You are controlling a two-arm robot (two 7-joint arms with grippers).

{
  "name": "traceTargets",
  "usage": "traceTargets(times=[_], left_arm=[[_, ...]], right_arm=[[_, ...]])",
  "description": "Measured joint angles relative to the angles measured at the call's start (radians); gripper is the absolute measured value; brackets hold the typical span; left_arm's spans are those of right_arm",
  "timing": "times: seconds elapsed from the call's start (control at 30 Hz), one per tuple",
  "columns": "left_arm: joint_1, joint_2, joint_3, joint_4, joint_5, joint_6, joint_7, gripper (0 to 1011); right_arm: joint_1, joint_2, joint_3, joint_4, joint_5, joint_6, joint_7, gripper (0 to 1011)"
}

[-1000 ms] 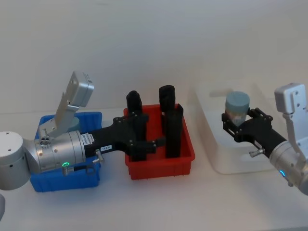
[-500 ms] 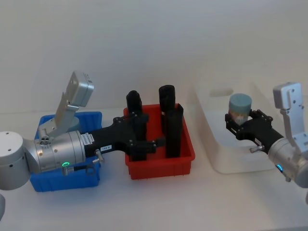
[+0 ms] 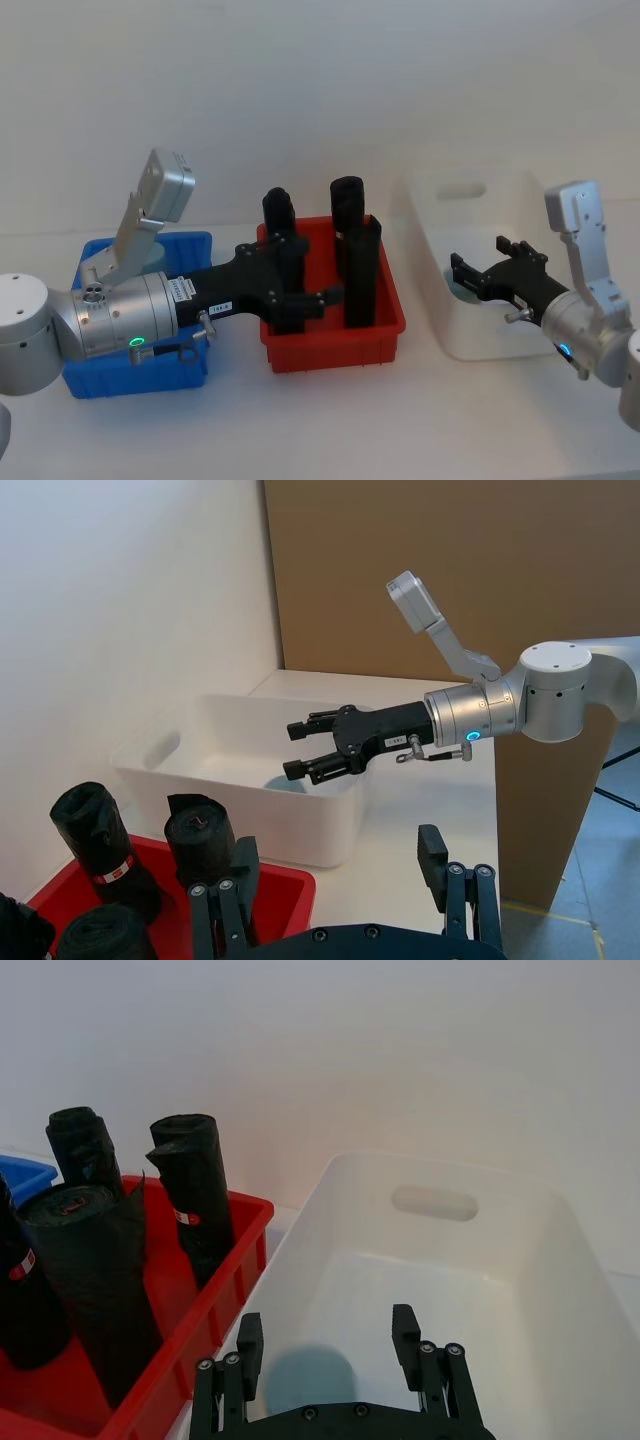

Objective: Pick the cotton swabs from the blue box and place them into the white box.

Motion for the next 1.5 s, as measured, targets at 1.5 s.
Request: traceTargets(times=[1.5], left_arm=[[0.038,0.0,0.014,-0.041,0.02,-0.016,0.112,1004]], right_arm=[[-0.104,0.027,0.007,-0.155,0.018,-0.107,-0.048,1001]])
